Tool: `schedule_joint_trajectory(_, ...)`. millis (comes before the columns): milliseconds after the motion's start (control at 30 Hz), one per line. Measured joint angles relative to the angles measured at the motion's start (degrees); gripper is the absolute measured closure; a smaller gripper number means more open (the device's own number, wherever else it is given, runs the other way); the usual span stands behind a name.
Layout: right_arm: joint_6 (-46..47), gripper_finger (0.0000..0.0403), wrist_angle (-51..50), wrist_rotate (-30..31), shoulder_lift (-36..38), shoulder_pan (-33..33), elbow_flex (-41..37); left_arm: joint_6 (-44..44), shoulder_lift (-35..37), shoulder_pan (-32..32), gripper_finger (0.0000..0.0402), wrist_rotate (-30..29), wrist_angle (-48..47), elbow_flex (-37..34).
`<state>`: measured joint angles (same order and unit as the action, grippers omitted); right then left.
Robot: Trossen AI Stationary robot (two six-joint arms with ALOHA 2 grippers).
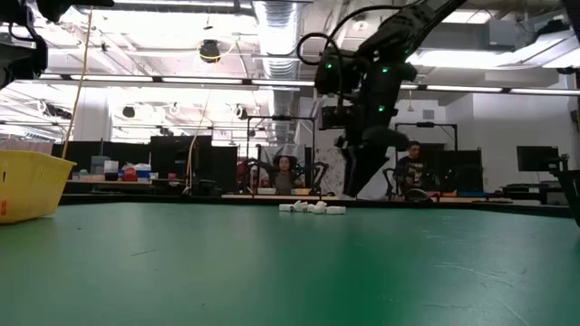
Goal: Sort Halloween decoration
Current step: Put the white skeleton model into the blue bin
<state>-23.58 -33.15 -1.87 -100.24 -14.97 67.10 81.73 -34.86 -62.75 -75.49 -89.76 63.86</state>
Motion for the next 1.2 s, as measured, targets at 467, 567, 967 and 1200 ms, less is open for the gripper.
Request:
schedule_joint_trajectory(467, -7.11, 0.028, 0.15, -2.8, -6.93, -0.93, 4.53, -1.9, 0.01, 0.01, 0.0176, -0.25, -0.28, -0.01)
schedule_joint_trajectory(567, -7.14, 0.028, -0.31, -2.87, -7.02, -0.94, 4.51, -2.14, 0.01, 0.01, 0.0176, -0.25, -0.26, 0.0)
schedule_joint_trajectory(967, -6.33, 0.0321, -0.63, -2.87, -7.02, -1.7, 4.51, -2.51, 0.01, 0.0, 0.0176, 0.05, -0.26, 0.0)
schedule_joint_trajectory(1200, -2.7, 0.0371, -0.74, -2.71, -7.02, -2.32, 4.51, -2.51, 0.01, 0.01, 0.0176, 0.08, -0.26, -0.01)
